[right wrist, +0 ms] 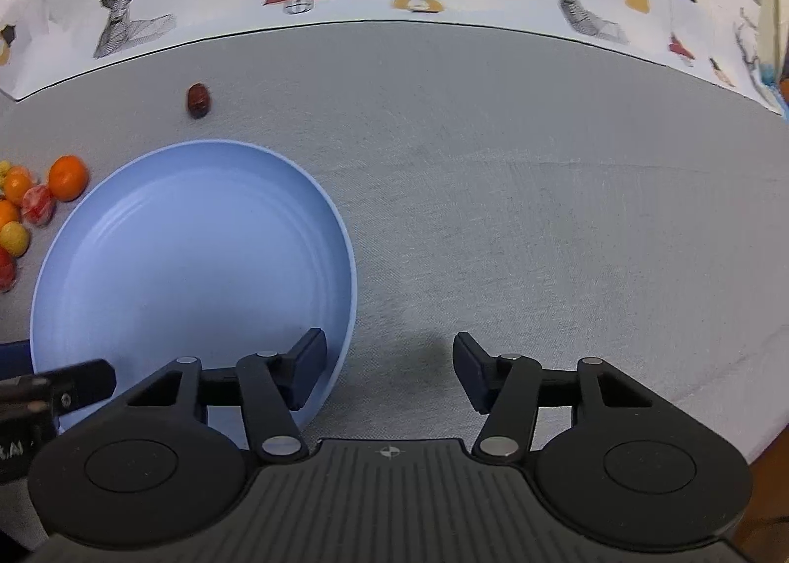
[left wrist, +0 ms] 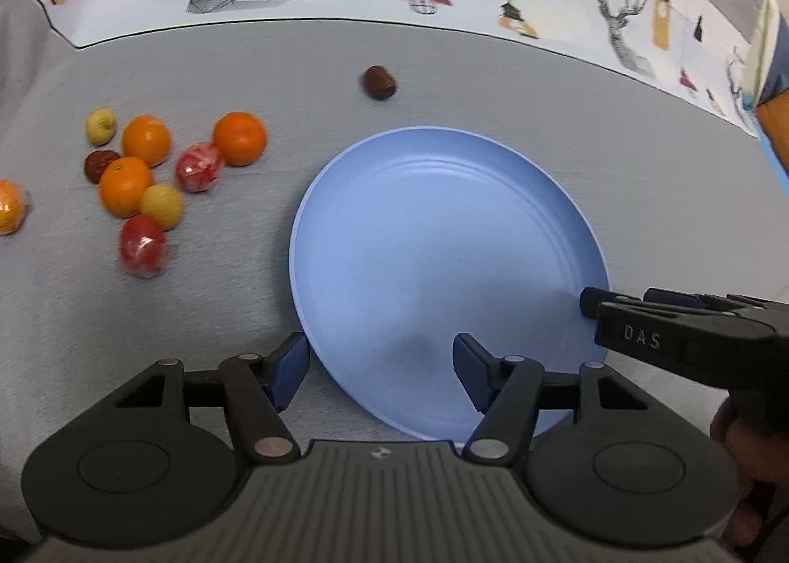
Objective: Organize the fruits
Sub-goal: 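Move both tools toward the fruit cluster beside the blue plate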
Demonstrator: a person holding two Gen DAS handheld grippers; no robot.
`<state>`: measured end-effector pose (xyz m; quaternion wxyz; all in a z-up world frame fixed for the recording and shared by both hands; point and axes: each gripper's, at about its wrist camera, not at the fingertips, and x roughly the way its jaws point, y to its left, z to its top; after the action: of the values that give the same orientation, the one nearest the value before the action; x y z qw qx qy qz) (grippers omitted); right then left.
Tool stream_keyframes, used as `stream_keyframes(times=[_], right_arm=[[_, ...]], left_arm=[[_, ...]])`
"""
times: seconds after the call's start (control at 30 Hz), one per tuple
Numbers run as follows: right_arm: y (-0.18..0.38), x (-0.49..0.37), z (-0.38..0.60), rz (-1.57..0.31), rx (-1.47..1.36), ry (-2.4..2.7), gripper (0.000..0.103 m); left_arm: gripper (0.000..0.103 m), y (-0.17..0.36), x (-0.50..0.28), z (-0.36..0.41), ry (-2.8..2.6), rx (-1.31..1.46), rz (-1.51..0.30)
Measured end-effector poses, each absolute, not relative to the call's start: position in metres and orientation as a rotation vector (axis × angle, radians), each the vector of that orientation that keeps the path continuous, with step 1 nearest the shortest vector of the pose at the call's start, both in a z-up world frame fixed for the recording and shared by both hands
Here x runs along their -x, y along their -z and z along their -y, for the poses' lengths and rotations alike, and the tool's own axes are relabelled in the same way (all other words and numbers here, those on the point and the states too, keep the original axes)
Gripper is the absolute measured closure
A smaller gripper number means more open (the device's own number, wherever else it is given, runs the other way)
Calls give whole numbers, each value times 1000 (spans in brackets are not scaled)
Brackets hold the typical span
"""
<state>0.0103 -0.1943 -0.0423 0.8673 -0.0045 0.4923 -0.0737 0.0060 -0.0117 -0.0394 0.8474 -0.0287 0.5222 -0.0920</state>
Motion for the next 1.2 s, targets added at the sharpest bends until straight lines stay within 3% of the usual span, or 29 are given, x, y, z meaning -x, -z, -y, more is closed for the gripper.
stream_keyframes(times=[0.7,0.8,0.93,0.97,1.2], right_arm=[[4,-5,183,-833,27,115,36],[3,-6,181,-829,40,126,36],[8,-4,181,-827,6,107,39],[8,-4,181,-827,-4,99,42],[-1,-9,174,-798,-121,57,61]], left_arm=[[33,12,1,26,290,40,-962],[43,10,1,24,288,42,-954],[82,8,2,21,273,21,-950],[85,7,2,19,272,23,-950],[87,-34,-4,-8,276,-14,-902]])
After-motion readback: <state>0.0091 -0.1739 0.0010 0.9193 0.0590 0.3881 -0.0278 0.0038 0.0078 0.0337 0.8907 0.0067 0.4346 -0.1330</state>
